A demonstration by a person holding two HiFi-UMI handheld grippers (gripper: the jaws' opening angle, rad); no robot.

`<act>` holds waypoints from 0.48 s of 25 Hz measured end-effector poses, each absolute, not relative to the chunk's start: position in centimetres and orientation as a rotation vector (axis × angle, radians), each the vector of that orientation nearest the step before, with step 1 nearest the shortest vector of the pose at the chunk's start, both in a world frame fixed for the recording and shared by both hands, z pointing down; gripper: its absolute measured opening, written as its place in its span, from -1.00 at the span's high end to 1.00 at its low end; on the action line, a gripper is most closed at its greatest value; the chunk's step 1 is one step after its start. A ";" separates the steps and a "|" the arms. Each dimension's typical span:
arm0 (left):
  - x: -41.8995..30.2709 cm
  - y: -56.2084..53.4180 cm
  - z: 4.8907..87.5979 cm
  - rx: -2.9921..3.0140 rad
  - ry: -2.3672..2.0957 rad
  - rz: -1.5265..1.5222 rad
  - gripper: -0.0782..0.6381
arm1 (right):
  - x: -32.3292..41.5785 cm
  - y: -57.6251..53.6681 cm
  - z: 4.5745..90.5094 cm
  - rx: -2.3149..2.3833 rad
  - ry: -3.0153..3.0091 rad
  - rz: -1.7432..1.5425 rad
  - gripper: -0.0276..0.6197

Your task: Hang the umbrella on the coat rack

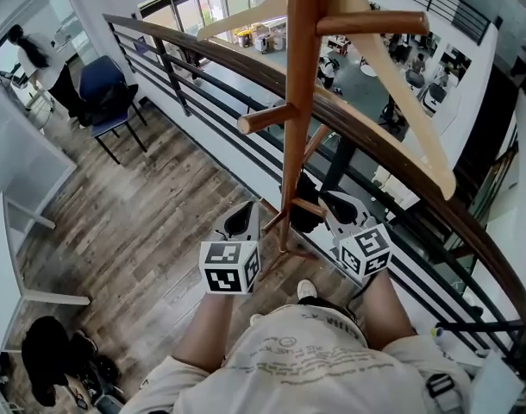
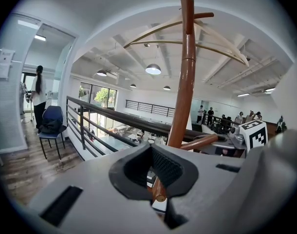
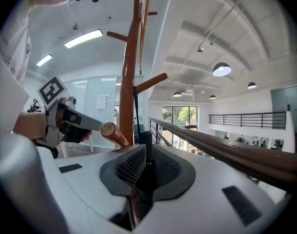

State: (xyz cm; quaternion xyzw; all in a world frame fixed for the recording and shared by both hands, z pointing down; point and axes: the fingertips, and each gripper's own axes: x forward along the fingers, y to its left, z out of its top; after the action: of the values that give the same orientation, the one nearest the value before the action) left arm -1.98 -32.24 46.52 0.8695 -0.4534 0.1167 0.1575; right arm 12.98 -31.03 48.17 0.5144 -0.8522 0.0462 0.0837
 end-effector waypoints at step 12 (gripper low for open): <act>-0.4 -31.9 46.4 2.531 -1.242 0.313 0.77 | 16.3 -28.1 46.0 1.872 -2.455 0.225 0.91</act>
State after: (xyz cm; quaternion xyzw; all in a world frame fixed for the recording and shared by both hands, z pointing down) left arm -0.41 -31.95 46.36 0.8819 -0.4327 0.1090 0.1520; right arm 16.28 -28.11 45.98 0.6045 -0.7929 0.0726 0.0232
